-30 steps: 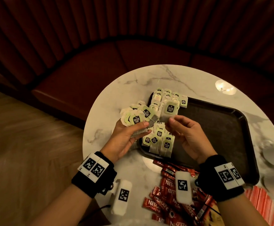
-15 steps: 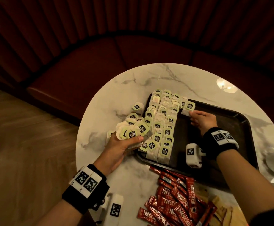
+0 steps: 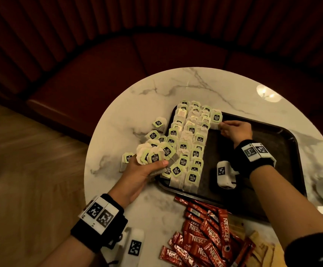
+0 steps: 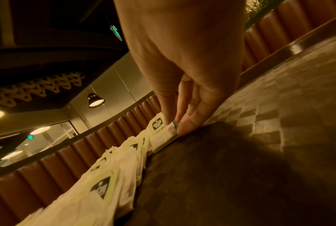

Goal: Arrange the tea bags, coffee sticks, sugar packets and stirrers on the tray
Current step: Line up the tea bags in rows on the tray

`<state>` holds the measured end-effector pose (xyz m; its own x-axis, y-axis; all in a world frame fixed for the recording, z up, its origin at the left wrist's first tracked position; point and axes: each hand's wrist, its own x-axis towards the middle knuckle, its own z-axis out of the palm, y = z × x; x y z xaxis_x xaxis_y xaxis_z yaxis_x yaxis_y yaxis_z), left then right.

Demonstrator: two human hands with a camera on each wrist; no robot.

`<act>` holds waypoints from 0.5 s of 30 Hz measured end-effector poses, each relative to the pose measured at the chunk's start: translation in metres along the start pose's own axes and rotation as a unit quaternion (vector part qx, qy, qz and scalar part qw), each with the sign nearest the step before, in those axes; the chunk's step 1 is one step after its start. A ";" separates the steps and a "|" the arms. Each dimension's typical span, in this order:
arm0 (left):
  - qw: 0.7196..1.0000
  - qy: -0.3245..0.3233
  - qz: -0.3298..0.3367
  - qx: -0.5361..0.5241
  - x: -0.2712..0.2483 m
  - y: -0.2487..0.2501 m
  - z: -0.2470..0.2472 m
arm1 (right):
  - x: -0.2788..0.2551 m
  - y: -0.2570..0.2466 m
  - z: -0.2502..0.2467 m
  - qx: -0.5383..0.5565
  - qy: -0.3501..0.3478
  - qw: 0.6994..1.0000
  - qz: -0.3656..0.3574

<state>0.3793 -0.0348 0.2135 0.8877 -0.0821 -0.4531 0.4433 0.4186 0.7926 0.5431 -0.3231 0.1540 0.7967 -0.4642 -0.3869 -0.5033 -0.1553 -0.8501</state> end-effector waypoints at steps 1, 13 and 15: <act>1.000 0.000 0.001 -0.001 0.000 0.001 0.000 | -0.006 -0.003 -0.003 0.007 -0.001 1.000 -0.005; 1.000 -0.009 0.006 0.006 -0.004 0.009 0.010 | -0.189 -0.049 -0.005 -0.025 -0.345 0.927 -0.148; 1.000 -0.017 0.015 0.012 -0.006 0.010 0.011 | -0.200 -0.040 -0.003 -0.024 -0.356 0.924 -0.141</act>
<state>0.3799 -0.0401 0.2283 0.9041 -0.1008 -0.4153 0.4191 0.3999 0.8152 0.4036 -0.2264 0.2665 0.9079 0.2880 -0.3045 -0.2434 -0.2290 -0.9425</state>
